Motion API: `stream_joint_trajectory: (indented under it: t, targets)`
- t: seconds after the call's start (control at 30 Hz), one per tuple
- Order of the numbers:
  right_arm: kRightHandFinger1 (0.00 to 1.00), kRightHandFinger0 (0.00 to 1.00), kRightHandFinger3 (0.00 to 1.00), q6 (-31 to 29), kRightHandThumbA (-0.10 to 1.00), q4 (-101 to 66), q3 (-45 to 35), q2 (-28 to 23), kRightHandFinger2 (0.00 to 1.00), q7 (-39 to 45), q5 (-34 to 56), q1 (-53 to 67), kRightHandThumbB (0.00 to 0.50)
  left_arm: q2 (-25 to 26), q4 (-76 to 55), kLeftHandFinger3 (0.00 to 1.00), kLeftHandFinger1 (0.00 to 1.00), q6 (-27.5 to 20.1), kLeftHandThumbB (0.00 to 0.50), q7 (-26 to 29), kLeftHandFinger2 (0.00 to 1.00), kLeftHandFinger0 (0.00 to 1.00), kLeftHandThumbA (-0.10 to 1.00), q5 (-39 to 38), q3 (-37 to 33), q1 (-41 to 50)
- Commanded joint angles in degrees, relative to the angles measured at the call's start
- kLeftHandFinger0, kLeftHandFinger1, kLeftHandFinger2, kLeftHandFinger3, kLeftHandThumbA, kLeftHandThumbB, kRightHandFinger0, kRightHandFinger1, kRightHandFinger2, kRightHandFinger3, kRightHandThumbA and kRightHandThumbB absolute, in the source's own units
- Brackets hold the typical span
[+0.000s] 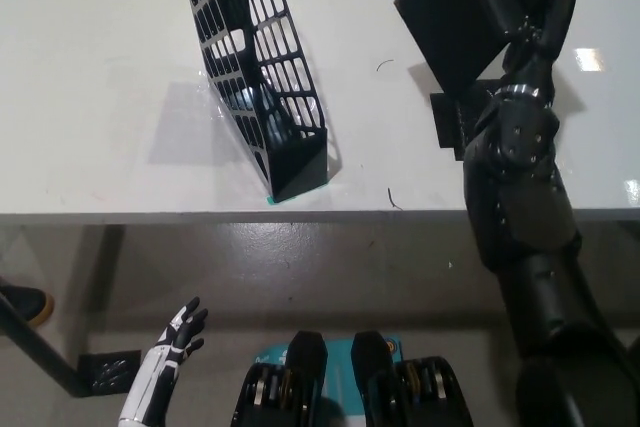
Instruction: A notebook is kept standing on the table on the right hand side and a black shelf is kept on the left hand side and the robot uses its right hand to grab the notebook and places it in the shelf
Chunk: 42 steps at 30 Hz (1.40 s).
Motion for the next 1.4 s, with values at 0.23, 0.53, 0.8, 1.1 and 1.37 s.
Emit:
stream_joint_trajectory:
  t: [0.23, 0.53, 0.8, 1.1, 1.37]
  targets:
    - [0.25, 0.0, 0.8, 8.3, -0.1, -27.9, 13.0, 6.2, 0.7, 0.7, -17.9, -10.1, 0.109, 0.4, -2.2, 1.0, 1.0, -0.7, 0.207, 0.1, 1.0, 1.0, 1.0, 0.7, -0.3, -0.4]
    - [0.25, 0.0, 0.77, 8.4, -0.1, -25.5, 15.6, 7.1, 0.69, -0.4, -19.0, -12.1, 0.092, 0.8, -2.2, 1.0, 1.0, -1.0, 0.192, -0.4, 1.0, 1.0, 1.0, 0.1, -0.2, -0.4]
    - [0.26, 0.0, 0.78, 8.0, -0.1, -22.6, 15.8, 7.5, 0.7, -1.1, -20.2, -12.3, 0.098, 0.7, -2.3, 1.0, 1.0, -1.0, 0.2, 0.1, 1.0, 1.0, 1.0, 0.7, -0.3, -0.2]
    - [0.27, 0.0, 0.78, 6.2, -0.1, -11.6, 15.5, 8.1, 0.69, -3.9, -20.8, -13.2, 0.098, 0.7, -1.1, 1.0, 1.0, -2.3, 0.166, -1.3, 1.0, 1.0, 1.0, -1.3, -0.4, 0.3]
    - [0.26, 0.0, 0.81, 1.6, -0.1, 0.8, 14.6, 7.8, 0.69, -5.4, -18.3, -15.2, 0.085, 1.0, -0.8, 1.0, 1.0, -3.3, 0.189, -1.3, 1.0, 1.0, 1.0, -0.4, -0.6, 0.4]
